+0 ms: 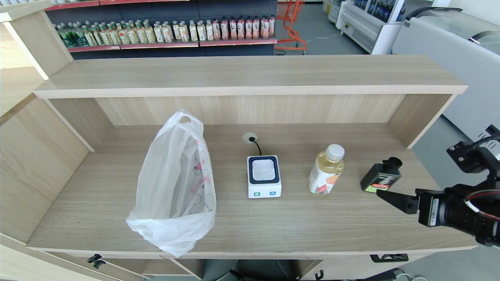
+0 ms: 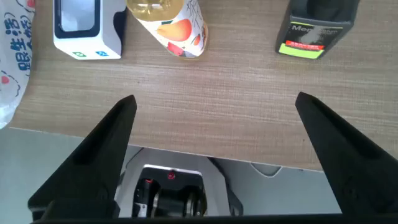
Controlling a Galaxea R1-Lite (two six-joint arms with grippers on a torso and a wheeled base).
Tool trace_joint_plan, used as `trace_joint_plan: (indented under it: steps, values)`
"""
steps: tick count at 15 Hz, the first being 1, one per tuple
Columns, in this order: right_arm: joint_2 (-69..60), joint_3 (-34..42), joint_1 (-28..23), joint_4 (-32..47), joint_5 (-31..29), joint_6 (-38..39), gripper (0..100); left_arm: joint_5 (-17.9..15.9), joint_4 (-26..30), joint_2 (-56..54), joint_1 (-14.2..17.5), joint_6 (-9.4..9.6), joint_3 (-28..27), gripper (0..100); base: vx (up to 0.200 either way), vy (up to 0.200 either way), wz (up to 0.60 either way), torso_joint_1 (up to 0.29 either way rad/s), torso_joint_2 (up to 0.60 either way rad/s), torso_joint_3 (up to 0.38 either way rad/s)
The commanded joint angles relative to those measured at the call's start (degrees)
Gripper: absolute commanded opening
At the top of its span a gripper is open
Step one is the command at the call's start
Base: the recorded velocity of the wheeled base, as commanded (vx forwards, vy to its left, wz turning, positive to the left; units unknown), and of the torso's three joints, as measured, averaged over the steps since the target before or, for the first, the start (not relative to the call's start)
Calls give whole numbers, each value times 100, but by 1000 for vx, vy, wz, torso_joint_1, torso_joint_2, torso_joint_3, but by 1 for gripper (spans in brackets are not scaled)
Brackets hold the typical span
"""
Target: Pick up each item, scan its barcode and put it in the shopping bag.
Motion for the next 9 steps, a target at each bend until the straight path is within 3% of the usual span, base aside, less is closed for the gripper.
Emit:
trace_joint_plan:
  steps: [1, 4, 9]
  values:
    - [1411, 100, 325, -871, -314, 6, 100, 3, 6, -1, 1, -1, 0, 100, 0, 0, 0, 0, 0, 0]
    - [2131, 65, 879, -1820, -692, 15, 100, 3, 6, -1, 1, -1, 0, 100, 0, 0, 0, 0, 0, 0]
    - [3072, -137, 1152, -2954, -1220, -2, 100, 3, 6, -1, 1, -1, 0, 100, 0, 0, 0, 0, 0, 0]
